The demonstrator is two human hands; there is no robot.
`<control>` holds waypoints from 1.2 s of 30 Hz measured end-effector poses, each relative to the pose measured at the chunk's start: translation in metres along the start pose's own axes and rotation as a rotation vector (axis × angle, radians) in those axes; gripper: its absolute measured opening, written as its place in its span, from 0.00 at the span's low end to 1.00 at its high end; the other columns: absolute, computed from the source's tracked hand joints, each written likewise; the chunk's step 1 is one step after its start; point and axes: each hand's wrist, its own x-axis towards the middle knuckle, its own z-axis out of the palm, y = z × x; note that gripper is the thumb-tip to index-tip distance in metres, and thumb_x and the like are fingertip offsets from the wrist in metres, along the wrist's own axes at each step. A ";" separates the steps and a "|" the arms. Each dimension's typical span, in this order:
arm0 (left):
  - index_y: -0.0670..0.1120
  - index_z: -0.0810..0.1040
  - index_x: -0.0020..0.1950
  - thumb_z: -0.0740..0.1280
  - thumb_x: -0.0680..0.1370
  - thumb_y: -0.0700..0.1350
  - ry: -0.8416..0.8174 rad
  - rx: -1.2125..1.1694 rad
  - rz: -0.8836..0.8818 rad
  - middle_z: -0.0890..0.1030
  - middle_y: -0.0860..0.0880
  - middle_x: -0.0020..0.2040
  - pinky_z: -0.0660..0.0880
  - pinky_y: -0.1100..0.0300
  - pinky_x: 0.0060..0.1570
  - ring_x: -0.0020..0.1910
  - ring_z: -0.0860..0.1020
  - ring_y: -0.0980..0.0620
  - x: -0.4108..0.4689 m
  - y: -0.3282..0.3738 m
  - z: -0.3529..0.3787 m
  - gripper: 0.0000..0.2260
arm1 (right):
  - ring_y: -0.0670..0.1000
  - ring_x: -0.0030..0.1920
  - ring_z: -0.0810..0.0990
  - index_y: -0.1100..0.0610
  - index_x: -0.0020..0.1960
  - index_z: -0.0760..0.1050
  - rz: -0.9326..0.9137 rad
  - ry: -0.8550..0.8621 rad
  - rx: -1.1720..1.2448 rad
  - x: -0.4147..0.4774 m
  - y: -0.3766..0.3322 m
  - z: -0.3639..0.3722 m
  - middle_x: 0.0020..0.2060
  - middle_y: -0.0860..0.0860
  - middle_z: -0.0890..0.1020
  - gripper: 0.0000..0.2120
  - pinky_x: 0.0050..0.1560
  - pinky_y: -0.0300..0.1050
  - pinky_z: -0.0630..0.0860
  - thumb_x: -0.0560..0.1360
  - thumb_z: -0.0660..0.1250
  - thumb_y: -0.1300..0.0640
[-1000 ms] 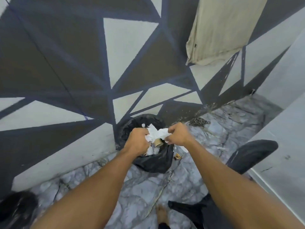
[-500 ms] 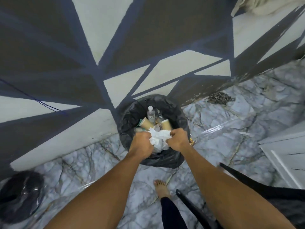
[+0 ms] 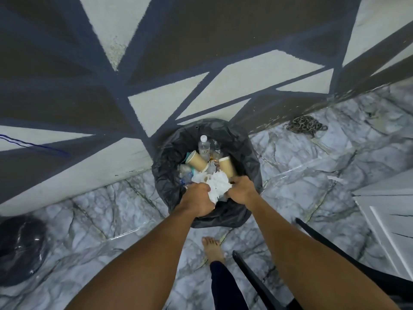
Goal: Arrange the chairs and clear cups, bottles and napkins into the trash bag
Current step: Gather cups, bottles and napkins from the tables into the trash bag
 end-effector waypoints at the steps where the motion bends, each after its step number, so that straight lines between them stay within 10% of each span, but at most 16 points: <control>1: 0.47 0.79 0.65 0.73 0.70 0.49 -0.004 -0.019 -0.007 0.78 0.45 0.65 0.77 0.52 0.61 0.62 0.77 0.43 0.001 -0.001 0.002 0.24 | 0.52 0.61 0.78 0.56 0.67 0.76 0.005 0.005 -0.010 0.000 0.002 0.000 0.63 0.53 0.79 0.29 0.56 0.37 0.73 0.67 0.77 0.58; 14: 0.48 0.82 0.51 0.68 0.70 0.42 0.360 -0.245 -0.039 0.83 0.46 0.48 0.79 0.54 0.46 0.49 0.81 0.43 -0.120 -0.055 -0.047 0.11 | 0.56 0.52 0.81 0.60 0.51 0.83 -0.493 -0.037 -0.280 -0.124 -0.080 0.055 0.49 0.56 0.85 0.10 0.53 0.46 0.78 0.71 0.68 0.63; 21: 0.46 0.78 0.66 0.69 0.74 0.43 0.682 -0.324 -0.259 0.79 0.44 0.64 0.75 0.55 0.59 0.63 0.77 0.44 -0.284 -0.149 -0.069 0.20 | 0.53 0.54 0.82 0.58 0.56 0.82 -0.841 -0.201 -0.519 -0.253 -0.156 0.146 0.52 0.53 0.84 0.15 0.56 0.43 0.77 0.70 0.70 0.62; 36: 0.45 0.80 0.55 0.64 0.70 0.42 1.383 -0.319 -0.739 0.80 0.50 0.55 0.75 0.51 0.55 0.55 0.73 0.47 -0.692 -0.286 0.060 0.15 | 0.49 0.47 0.81 0.54 0.52 0.84 -1.647 -0.605 -0.696 -0.612 -0.117 0.397 0.47 0.49 0.85 0.16 0.51 0.42 0.77 0.66 0.70 0.66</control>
